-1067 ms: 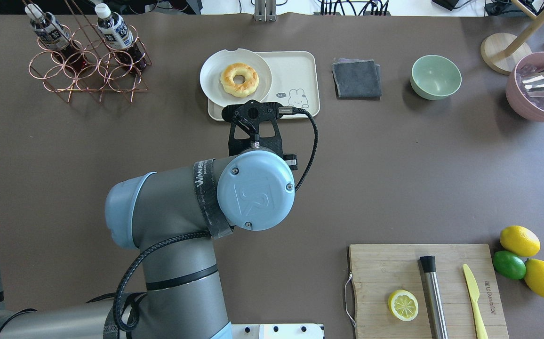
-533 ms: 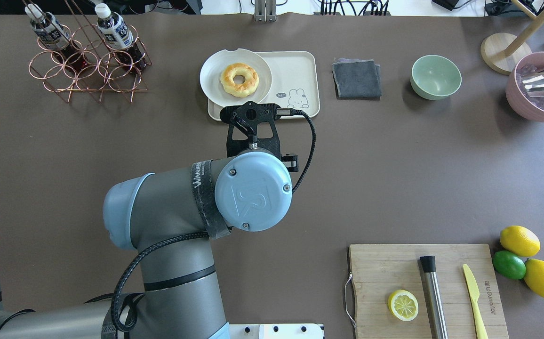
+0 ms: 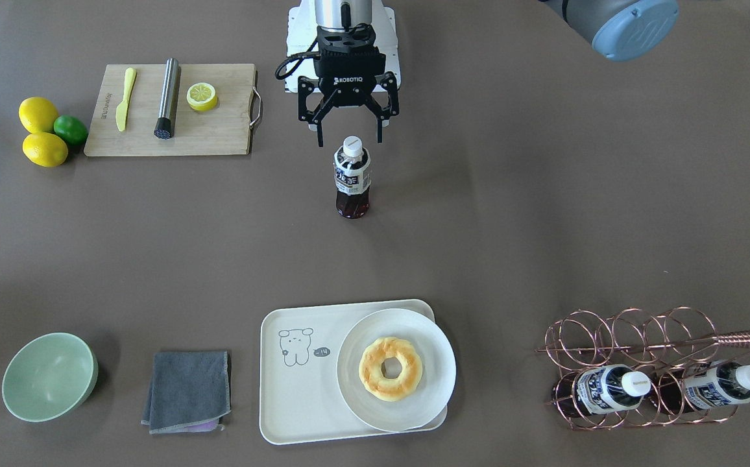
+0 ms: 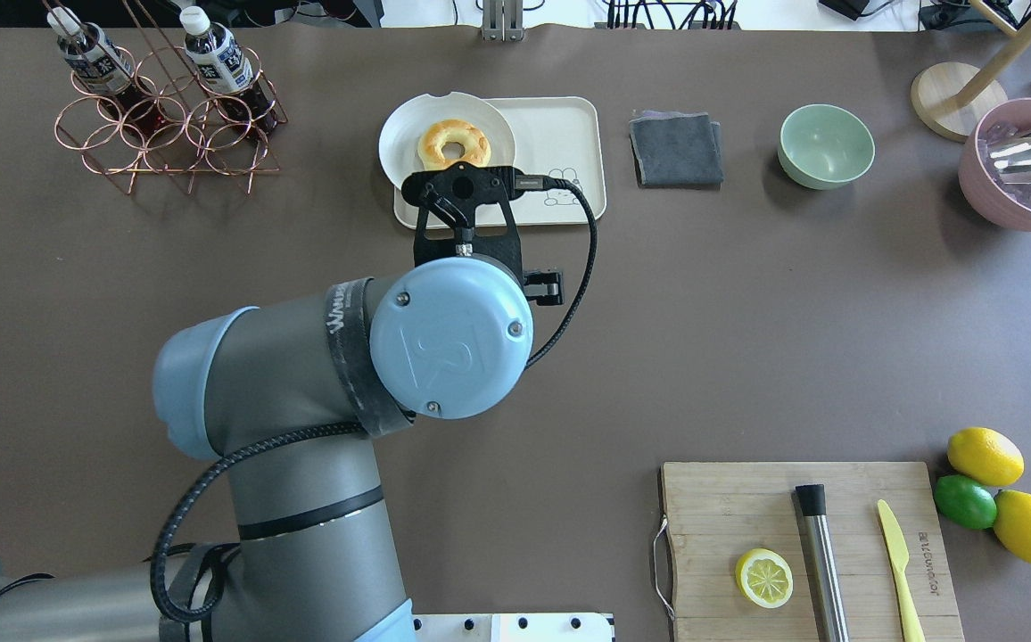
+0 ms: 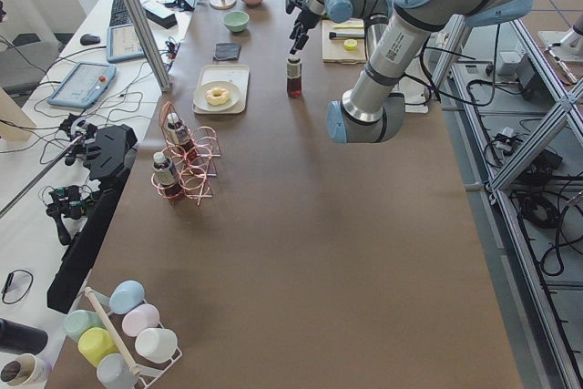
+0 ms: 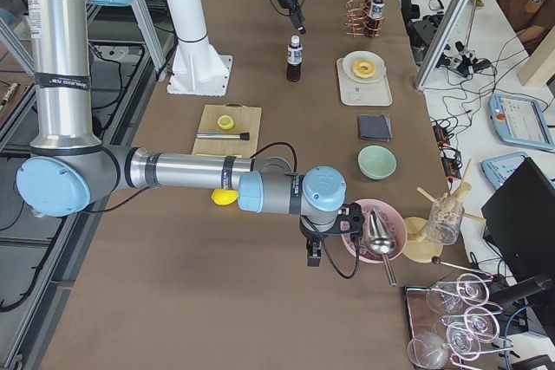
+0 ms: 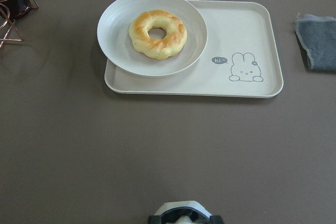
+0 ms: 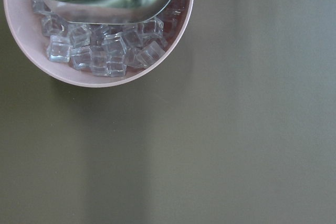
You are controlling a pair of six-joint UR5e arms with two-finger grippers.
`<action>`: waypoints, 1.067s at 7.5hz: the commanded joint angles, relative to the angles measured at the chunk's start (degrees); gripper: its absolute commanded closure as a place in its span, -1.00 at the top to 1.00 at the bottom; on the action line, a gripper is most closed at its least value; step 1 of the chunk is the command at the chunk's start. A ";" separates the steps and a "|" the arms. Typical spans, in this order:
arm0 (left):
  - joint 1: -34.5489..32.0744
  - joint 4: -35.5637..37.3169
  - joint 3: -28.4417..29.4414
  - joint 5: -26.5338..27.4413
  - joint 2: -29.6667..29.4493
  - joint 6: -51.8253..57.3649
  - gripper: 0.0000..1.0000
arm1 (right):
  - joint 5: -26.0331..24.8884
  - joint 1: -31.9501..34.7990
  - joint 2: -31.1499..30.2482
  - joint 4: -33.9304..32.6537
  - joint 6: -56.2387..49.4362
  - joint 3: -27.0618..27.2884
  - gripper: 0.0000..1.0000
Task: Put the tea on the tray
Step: 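Carry the tea bottle with the left gripper and set it down near the tray, then retract the left arm to rest while the right arm reaches toward the tray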
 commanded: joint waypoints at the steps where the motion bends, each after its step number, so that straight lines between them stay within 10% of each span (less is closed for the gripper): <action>1: -9.43 -1.20 -1.04 -7.29 2.32 7.75 0.95 | 0.17 0.00 1.11 0.00 0.56 0.59 1.00; 5: -26.64 -14.19 -1.93 -9.05 17.52 31.65 0.95 | 1.75 -2.79 7.34 -0.35 12.13 4.00 1.00; 8: -40.27 -14.04 0.18 -20.56 23.31 32.29 0.95 | 1.76 -11.83 14.27 -0.53 28.20 9.55 1.00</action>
